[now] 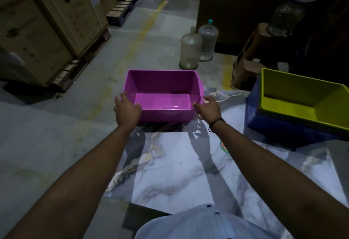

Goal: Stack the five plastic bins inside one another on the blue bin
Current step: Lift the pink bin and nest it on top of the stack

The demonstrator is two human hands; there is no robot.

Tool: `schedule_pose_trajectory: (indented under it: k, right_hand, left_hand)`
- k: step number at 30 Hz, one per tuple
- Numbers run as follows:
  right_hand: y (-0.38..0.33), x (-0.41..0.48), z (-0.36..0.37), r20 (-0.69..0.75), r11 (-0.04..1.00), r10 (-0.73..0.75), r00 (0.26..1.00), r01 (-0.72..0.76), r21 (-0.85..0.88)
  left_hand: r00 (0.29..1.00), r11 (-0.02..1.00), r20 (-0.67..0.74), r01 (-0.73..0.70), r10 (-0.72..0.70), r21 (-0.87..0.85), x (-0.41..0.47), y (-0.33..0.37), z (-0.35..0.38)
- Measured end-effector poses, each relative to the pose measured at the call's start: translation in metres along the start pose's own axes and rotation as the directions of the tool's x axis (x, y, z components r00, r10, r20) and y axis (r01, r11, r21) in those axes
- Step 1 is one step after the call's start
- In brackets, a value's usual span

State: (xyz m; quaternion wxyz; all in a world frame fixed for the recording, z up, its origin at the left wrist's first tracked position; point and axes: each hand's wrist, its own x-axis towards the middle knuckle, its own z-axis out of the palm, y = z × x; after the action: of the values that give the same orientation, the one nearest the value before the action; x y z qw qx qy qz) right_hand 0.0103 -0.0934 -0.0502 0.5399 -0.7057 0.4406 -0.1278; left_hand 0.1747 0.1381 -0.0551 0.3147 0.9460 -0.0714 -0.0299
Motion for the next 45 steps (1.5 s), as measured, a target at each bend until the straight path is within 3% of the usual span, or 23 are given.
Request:
schedule_pose_trajectory:
  k: [6, 11, 15, 18, 22, 26, 30, 34, 37, 40, 43, 45]
  right_hand:
    - [0.000, 0.001, -0.026, 0.018, 0.973, 0.115, 0.993, -0.117, 0.201]
    - [-0.010, -0.002, -0.060, 0.023, 0.979, 0.094, 0.995, -0.096, 0.181]
    - [-0.013, 0.004, -0.085, -0.017, 0.948, 0.204, 0.979, -0.194, 0.251]
    - [-0.021, 0.004, -0.106, 0.066, 0.863, 0.276, 0.959, -0.278, 0.422]
    - [-0.037, 0.001, -0.131, 0.208, 0.786, 0.305, 0.929, -0.369, 0.496]
    - [-0.040, -0.001, -0.143, 0.182, 0.834, 0.330, 0.927, -0.376, 0.404]
    - [-0.057, -0.024, -0.145, 0.111, 0.892, 0.215, 0.970, -0.241, 0.382]
    - [-0.080, -0.067, -0.131, 0.027, 0.977, -0.051, 0.998, 0.044, 0.209]
    - [-0.086, -0.106, -0.116, 0.011, 0.964, -0.266, 0.964, 0.266, -0.012]
    - [-0.086, -0.146, -0.104, 0.104, 0.884, -0.452, 0.886, 0.460, -0.081]
    - [-0.082, -0.167, -0.103, 0.117, 0.841, -0.521, 0.846, 0.532, -0.100]
    - [-0.074, -0.162, -0.107, 0.078, 0.850, -0.518, 0.852, 0.523, -0.065]
  left_hand:
    - [0.998, 0.993, -0.009, 0.057, -0.058, -0.103, 0.009, 0.002, -0.011]
    - [0.984, 0.985, 0.117, 0.144, -0.132, -0.096, 0.024, 0.026, -0.028]
    - [0.882, 0.957, 0.406, 0.284, -0.237, -0.057, 0.040, 0.066, -0.045]
    - [0.795, 0.959, 0.545, 0.279, -0.265, 0.058, 0.038, 0.093, -0.065]
    - [0.684, 0.948, 0.657, 0.263, -0.315, 0.181, 0.035, 0.108, -0.082]
    - [0.666, 0.948, 0.677, 0.250, -0.314, 0.195, 0.034, 0.106, -0.078]
    - [0.743, 0.962, 0.618, 0.257, -0.256, 0.089, 0.025, 0.080, -0.057]
    - [0.736, 0.924, 0.620, 0.379, -0.270, -0.047, 0.014, 0.035, -0.024]
    - [0.744, 0.886, 0.617, 0.437, -0.256, -0.159, -0.008, 0.021, 0.002]
    - [0.744, 0.873, 0.617, 0.454, -0.258, -0.181, -0.026, 0.015, 0.021]
    - [0.724, 0.862, 0.635, 0.476, -0.269, -0.177, -0.033, 0.009, 0.037]
    - [0.750, 0.877, 0.613, 0.442, -0.247, -0.187, -0.039, 0.015, 0.040]
